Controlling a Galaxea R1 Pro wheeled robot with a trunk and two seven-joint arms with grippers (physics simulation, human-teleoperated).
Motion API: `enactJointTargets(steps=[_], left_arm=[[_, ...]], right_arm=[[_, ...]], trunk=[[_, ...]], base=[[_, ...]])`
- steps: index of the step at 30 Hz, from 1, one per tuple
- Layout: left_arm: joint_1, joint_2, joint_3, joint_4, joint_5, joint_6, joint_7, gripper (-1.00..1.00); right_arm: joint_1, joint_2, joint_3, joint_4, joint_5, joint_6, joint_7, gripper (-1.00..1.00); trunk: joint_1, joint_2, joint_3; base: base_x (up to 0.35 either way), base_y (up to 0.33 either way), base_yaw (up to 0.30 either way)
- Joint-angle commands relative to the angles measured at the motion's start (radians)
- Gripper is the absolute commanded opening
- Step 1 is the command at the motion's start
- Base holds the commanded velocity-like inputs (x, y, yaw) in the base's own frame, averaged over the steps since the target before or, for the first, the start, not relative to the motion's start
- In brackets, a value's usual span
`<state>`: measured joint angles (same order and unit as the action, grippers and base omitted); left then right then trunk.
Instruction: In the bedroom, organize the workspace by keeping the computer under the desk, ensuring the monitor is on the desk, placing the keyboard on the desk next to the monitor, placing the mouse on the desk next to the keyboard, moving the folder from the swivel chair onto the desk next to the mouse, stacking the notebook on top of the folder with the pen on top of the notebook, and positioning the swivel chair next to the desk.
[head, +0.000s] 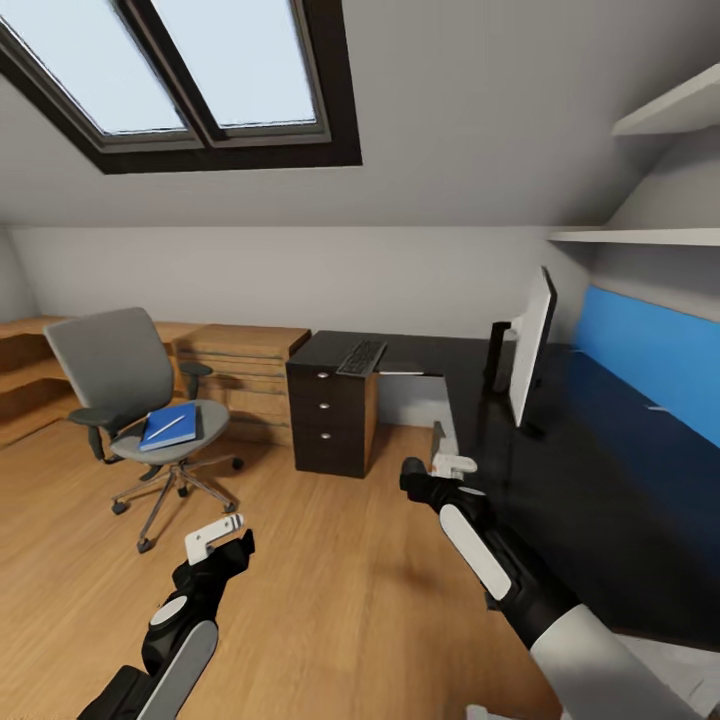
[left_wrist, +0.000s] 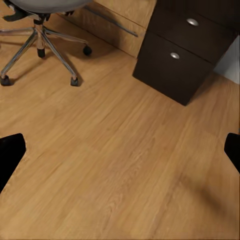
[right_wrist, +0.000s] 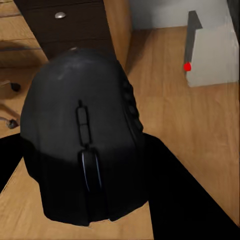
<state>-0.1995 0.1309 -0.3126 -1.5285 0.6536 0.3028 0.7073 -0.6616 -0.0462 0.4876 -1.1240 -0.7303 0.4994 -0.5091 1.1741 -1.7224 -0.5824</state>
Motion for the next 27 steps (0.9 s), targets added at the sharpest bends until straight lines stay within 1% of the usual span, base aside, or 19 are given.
enactJointTargets(steps=[1,6,10,12,14,17,25,27], left_arm=[[-0.001,0.001,-0.003,-0.001,0.005,0.002,0.007,1.0],[-0.001,0.001,-0.004,-0.001,0.005,0.002,0.007,1.0],[-0.001,0.001,-0.005,-0.001,0.004,0.002,0.007,1.0],[-0.001,0.001,-0.005,-0.001,0.004,0.002,0.007,1.0],[-0.001,0.001,-0.008,-0.001,0.004,0.002,0.007,1.0],[-0.001,0.001,-0.015,-0.001,0.005,0.002,0.007,1.0],[-0.001,0.001,-0.018,0.0,0.005,0.002,0.007,1.0],[-0.001,0.001,-0.023,0.008,0.005,0.002,0.007,1.0]], right_arm=[[-0.001,-0.001,0.005,-0.002,-0.012,-0.001,-0.012,-1.0],[-0.001,-0.001,0.015,-0.003,-0.011,-0.001,-0.012,-1.0],[-0.001,-0.002,0.041,-0.004,-0.002,-0.002,-0.011,-1.0],[-0.001,-0.003,0.066,-0.006,0.012,-0.002,-0.011,-1.0],[-0.001,-0.003,0.081,-0.007,0.023,-0.003,-0.012,-1.0],[-0.001,-0.003,0.093,-0.008,0.032,-0.004,-0.012,-1.0],[-0.001,-0.004,0.097,-0.009,0.037,-0.004,-0.012,-1.0],[-0.001,-0.004,0.097,-0.009,0.037,-0.003,-0.012,-1.0]], trunk=[[0.0,-0.001,-0.001],[0.0,-0.001,-0.001],[0.0,-0.001,-0.001],[0.0,-0.001,-0.001],[0.0,-0.001,-0.001],[0.0,-0.001,-0.001],[0.0,-0.001,-0.001],[0.0,-0.001,-0.001]], base=[[0.248,0.259,0.279],[0.257,0.248,0.279],[0.264,0.237,0.279],[0.265,0.236,0.261],[0.265,0.236,0.195],[0.265,0.237,0.089],[0.267,0.236,0.018],[0.305,0.106,0.002]])
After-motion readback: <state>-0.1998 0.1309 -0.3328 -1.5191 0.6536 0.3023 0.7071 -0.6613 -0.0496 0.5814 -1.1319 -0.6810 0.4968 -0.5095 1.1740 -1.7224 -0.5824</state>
